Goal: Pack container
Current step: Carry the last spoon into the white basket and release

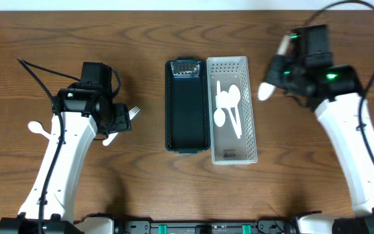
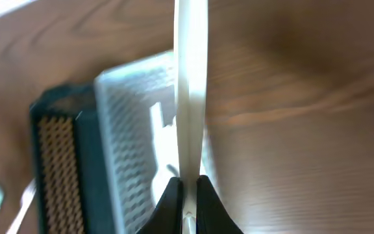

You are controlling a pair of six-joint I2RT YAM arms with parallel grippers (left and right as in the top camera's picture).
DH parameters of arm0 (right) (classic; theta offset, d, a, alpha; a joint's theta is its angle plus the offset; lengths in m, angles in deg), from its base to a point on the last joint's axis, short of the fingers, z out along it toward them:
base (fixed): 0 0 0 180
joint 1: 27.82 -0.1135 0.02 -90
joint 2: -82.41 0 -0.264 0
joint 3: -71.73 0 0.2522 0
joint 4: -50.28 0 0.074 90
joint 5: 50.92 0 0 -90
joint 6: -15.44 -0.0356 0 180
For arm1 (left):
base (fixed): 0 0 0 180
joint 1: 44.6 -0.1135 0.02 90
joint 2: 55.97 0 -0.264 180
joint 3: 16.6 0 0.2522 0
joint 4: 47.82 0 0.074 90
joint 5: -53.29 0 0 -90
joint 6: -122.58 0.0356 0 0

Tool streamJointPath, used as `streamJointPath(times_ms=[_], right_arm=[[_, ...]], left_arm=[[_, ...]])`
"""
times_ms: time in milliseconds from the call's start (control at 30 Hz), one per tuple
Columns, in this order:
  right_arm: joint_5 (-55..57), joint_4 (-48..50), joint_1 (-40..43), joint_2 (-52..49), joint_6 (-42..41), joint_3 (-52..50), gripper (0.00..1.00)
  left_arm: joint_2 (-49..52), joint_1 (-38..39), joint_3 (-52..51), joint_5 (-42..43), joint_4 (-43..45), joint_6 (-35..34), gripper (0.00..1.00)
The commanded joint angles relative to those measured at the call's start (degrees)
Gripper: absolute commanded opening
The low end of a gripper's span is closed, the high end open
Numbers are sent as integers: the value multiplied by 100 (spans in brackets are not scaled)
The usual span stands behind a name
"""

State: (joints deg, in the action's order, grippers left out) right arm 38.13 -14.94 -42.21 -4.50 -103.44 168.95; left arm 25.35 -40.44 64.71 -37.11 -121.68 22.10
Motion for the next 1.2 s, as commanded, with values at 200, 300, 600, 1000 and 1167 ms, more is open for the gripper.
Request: streamJointPath(times_ms=[200, 300, 600, 1000, 1167], right_arm=[[22, -195, -1088, -1158, 57, -37, 1], [20, -197, -1169, -1768, 24, -37, 1], [11, 7, -1143, -2258, 573, 57, 21], [579, -503, -514, -1239, 1891, 2094, 80], [761, -680, 205, -656, 1961, 2557, 91]], left_arm=[[-9, -35, 120, -68, -28, 31, 71], [-9, -35, 120, -68, -28, 31, 71], [-9, -35, 120, -68, -28, 31, 71], [-105, -24, 861, -66, -111, 1912, 93], [133, -24, 1058, -68, 378, 2771, 96]])
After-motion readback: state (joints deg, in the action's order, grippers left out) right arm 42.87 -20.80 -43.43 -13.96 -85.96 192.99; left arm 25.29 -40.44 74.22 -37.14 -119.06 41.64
